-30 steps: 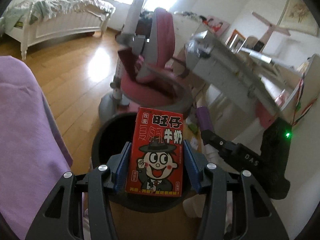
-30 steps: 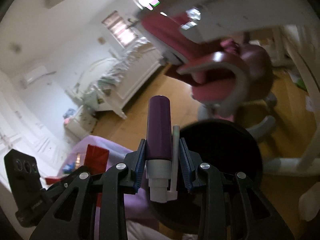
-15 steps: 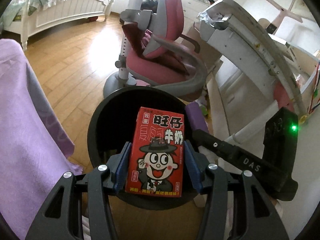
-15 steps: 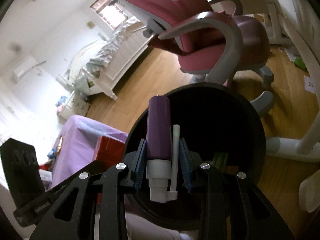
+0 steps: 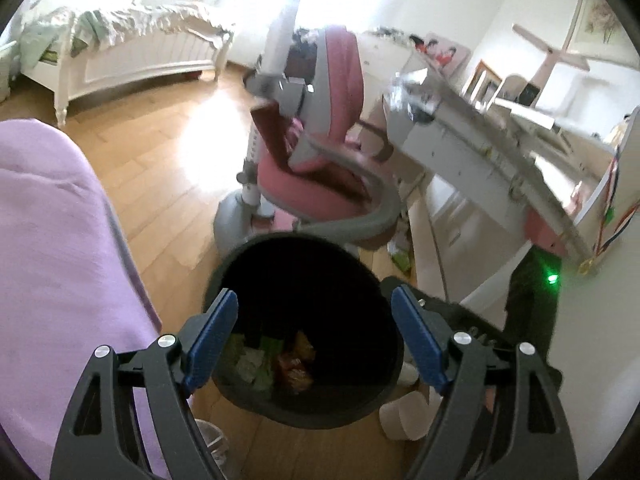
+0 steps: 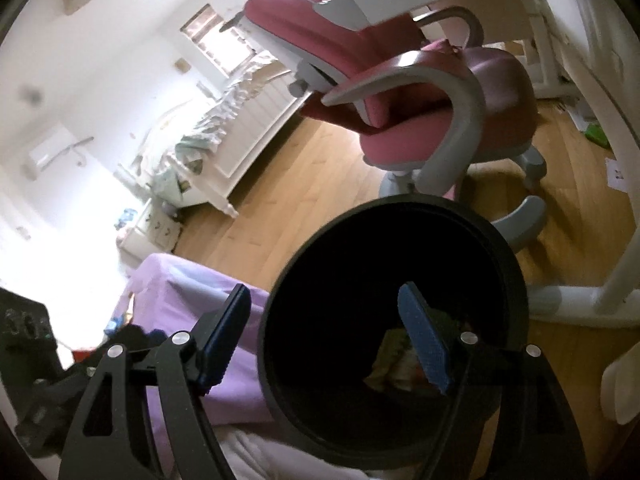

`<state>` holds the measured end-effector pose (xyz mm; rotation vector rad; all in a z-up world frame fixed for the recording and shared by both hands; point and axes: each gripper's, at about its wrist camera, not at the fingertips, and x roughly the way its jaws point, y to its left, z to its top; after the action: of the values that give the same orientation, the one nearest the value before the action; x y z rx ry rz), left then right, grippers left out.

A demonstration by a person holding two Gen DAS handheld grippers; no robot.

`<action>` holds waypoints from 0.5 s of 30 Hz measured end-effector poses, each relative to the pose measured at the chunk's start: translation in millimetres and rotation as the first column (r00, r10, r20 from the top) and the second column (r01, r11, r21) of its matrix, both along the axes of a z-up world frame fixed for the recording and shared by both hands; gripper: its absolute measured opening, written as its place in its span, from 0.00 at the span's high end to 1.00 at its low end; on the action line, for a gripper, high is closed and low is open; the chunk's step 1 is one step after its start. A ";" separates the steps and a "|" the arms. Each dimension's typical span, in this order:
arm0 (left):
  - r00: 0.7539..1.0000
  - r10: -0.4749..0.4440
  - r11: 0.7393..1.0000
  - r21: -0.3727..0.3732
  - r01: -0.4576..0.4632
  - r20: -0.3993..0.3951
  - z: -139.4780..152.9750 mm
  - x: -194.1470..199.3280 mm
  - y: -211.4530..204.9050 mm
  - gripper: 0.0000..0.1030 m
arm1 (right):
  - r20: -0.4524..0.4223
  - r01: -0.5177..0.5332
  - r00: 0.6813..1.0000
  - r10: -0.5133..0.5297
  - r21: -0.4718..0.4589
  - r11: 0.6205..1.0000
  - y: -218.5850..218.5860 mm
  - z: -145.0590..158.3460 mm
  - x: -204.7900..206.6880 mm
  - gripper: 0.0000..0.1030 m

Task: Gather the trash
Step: 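Release the red milk box and purple spray bottle into the black bin, then grasp the yellow pouch with the left tool while the right tool grasps the white milk carton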

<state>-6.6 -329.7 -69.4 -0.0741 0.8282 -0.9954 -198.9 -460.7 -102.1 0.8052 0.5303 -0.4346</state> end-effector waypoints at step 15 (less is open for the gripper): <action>0.882 0.471 0.875 -0.144 -0.463 0.023 50.7 51.1 235.9 0.15 | 0.008 -0.467 0.881 0.473 -0.149 0.872 142.3 70.2 127.3 0.22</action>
<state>44.5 -93.8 -18.6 -0.3464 0.6455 -0.5881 -71.7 -318.4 -31.9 0.5201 0.6250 -0.0004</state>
